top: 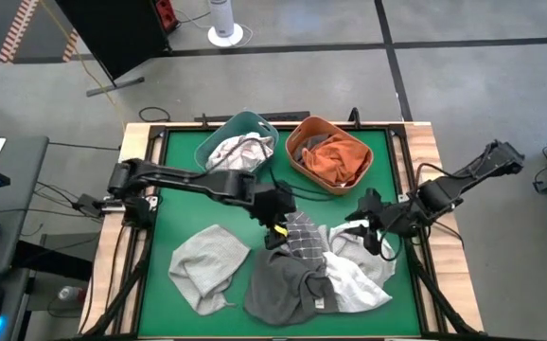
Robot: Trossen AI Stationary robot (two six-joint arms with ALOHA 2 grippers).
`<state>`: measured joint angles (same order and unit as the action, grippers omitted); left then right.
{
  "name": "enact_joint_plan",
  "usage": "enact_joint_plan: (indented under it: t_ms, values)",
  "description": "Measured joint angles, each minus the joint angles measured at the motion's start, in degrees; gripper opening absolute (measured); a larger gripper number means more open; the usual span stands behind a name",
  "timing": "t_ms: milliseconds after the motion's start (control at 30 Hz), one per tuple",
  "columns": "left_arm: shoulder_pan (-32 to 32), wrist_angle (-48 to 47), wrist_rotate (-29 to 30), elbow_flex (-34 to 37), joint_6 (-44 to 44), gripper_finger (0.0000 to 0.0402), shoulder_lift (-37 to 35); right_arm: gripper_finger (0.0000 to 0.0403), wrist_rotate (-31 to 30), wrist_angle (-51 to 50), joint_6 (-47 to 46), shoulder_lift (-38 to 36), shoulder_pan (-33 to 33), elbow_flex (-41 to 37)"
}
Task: Sort towels by color in basket
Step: Put the gray patterned towel into the orange bin
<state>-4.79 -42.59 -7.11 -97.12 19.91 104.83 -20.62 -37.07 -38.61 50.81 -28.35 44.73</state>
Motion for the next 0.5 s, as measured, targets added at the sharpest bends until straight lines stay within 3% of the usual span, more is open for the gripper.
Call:
enact_joint_plan:
  t_ms: [233,500]
  values:
    - [0.63,1.48,-1.02,0.0,-6.56,0.0224,7.65,0.0207,-0.06,2.06,-0.39,-0.06,0.45,0.02]
    - [0.77,1.23,-4.05,0.02,-7.11,0.022,13.54,0.0207,-0.17,1.85,-0.85,-0.02,0.89,0.0]
